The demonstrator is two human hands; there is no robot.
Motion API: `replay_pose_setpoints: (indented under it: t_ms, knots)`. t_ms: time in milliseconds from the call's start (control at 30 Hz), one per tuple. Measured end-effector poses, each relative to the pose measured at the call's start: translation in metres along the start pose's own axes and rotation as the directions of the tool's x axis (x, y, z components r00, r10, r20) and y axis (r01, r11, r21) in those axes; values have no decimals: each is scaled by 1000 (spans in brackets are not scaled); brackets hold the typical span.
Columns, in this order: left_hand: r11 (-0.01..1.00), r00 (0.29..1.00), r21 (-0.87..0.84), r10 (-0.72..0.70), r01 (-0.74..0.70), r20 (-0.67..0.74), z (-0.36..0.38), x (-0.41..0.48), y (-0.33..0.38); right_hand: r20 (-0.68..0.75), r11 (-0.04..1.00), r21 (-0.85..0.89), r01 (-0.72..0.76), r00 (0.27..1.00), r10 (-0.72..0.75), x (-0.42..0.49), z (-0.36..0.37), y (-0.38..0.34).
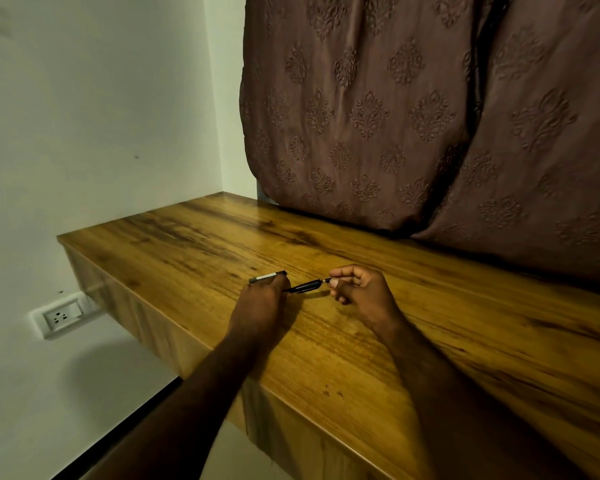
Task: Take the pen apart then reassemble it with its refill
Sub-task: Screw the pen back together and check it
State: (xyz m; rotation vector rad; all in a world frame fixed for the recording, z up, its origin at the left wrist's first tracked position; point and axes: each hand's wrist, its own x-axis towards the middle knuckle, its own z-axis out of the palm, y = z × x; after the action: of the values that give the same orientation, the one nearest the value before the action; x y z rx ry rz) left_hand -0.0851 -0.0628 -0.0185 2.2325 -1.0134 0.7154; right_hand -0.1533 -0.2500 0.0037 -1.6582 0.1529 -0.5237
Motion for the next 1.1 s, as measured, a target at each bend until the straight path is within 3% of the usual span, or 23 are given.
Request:
replay_pose_setpoints:
  t_ms: [400,900,1100]
  knots:
    - [998,999,-29,51,-52,-10,2,0,-3,29,1000,13,-9,1000,9,-2,3,0]
    - [997,998,-55,57,-57,0,-1,1,1,71,990,-141,-11,997,21,-2,9,1]
    - [996,999,-75,42,-42,-9,-2,1,3,57,1000,4,-19,998,19,-5,7,-5]
